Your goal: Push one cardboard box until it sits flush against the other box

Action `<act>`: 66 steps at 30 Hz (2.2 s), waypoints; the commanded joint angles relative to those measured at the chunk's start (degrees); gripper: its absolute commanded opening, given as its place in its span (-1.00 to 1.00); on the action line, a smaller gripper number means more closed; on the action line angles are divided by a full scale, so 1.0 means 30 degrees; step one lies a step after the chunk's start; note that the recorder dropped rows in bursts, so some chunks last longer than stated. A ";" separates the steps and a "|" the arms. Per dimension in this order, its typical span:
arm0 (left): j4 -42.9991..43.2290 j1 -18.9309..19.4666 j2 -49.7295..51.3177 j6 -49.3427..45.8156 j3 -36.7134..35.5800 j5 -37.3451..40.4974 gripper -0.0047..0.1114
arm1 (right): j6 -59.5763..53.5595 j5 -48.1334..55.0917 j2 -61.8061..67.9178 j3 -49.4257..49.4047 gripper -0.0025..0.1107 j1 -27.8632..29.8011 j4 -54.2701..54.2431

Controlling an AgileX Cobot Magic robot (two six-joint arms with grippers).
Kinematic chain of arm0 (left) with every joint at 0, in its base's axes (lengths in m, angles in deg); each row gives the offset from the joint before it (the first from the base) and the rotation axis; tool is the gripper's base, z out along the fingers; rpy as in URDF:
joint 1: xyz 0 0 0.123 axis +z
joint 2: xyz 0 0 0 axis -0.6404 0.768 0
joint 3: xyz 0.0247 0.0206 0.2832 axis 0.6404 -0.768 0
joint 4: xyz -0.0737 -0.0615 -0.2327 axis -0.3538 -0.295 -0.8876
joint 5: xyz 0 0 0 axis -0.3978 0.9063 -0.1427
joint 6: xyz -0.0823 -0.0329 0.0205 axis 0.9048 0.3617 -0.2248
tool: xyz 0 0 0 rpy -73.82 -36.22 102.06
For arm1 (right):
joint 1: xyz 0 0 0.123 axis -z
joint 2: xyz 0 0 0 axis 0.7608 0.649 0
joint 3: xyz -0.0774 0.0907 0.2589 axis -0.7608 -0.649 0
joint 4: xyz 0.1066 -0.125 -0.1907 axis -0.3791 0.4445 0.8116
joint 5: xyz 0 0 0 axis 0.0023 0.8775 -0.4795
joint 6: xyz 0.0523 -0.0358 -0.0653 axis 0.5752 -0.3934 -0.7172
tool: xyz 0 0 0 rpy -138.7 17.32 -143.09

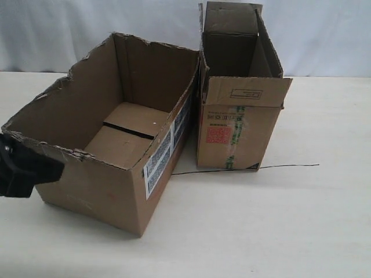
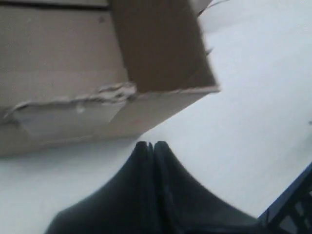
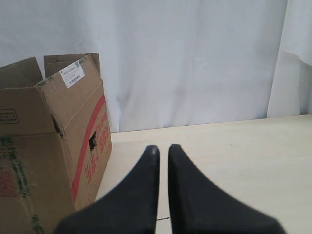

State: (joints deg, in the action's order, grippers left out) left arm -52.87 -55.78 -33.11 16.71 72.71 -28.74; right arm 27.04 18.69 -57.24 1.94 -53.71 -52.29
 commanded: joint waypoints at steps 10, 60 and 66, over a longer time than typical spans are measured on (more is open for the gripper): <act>0.1027 -0.0029 0.1989 0.1638 -0.1670 -0.2616 -0.92 | 0.0043 0.0012 -0.0081 -0.0057 -0.87 0.0027 0.0207; -2.1708 -0.0029 1.0564 -1.9298 -0.0409 -0.5977 -0.92 | 0.0043 0.0012 -0.0081 -0.0057 -0.87 0.0027 0.0207; -2.1708 -0.0029 1.0685 -1.9298 0.0053 -0.6069 -0.92 | 0.0043 0.0012 -0.0081 -0.0057 -0.87 0.0027 0.0207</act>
State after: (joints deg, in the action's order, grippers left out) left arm -117.19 -55.78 -1.24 -41.05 72.05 -46.69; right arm 27.04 18.69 -57.24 1.94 -53.71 -52.29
